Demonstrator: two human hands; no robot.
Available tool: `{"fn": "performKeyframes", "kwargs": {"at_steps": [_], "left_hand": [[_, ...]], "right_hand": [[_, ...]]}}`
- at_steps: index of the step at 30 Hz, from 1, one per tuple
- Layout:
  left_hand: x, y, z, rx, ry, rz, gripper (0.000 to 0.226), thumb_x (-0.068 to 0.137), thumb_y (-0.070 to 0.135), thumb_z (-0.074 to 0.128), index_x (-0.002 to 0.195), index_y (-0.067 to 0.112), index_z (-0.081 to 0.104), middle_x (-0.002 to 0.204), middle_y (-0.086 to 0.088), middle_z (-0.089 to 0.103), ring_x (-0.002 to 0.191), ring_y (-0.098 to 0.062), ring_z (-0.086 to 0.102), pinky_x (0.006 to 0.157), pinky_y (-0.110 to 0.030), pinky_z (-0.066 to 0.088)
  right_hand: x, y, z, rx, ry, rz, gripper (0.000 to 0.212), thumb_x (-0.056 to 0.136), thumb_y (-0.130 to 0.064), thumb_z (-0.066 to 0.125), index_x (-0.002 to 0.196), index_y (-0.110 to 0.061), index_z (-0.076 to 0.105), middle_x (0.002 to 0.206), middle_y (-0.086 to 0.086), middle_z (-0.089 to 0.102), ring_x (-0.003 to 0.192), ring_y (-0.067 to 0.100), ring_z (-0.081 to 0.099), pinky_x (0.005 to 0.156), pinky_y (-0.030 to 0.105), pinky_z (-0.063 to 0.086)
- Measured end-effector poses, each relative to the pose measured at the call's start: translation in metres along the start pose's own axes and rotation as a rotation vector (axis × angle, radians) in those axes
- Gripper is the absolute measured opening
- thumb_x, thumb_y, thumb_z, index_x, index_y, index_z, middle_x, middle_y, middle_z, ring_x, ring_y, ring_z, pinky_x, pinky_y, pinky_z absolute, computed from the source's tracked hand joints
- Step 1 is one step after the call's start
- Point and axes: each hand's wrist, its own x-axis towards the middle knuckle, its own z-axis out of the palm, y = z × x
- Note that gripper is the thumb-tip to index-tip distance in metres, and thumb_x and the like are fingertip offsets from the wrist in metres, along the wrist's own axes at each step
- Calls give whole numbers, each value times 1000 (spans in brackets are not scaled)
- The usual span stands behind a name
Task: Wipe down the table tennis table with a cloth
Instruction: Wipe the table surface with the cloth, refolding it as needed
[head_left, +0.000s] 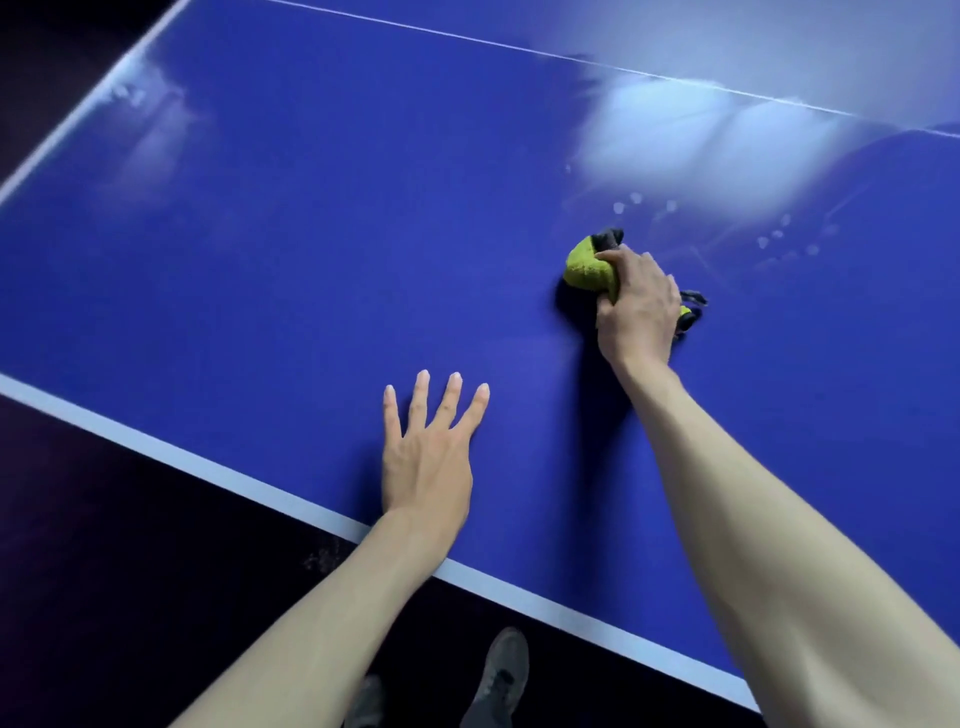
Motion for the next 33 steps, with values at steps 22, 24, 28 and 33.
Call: {"fn": "performKeyframes", "kwargs": {"at_steps": [22, 24, 28, 33], "left_hand": [[2, -133, -17, -328, -35, 36, 77, 94, 8, 40, 162, 34, 16, 171, 1, 9, 158, -24, -3, 126, -54, -1], [18, -140, -14, -335, -33, 23, 76, 94, 7, 40, 162, 33, 18, 171, 1, 11, 158, -24, -2, 126, -53, -1], [49, -151, -2, -363, 44, 17, 70, 94, 6, 40, 158, 32, 30, 167, 5, 25, 158, -21, 4, 126, -53, 0], [57, -152, 14, -227, 138, 22, 70, 96, 8, 44, 157, 39, 29, 166, 11, 27, 158, -23, 7, 123, -62, -4]], "right_hand": [[-352, -111, 29, 150, -100, 6, 62, 76, 0, 62, 123, -40, 64, 150, -26, 51, 151, 6, 33, 126, 41, 22], [-339, -107, 28, 169, -106, 15, 63, 75, -3, 59, 125, -40, 64, 150, -26, 51, 151, 5, 32, 127, 37, 19], [-269, -95, 32, 206, 9, 170, 63, 80, -3, 55, 132, -38, 63, 151, -19, 53, 153, 12, 33, 128, 35, 15], [-130, -68, 26, 188, 135, 275, 60, 85, 1, 57, 136, -29, 64, 148, -1, 59, 151, 26, 37, 127, 46, 22]]}}
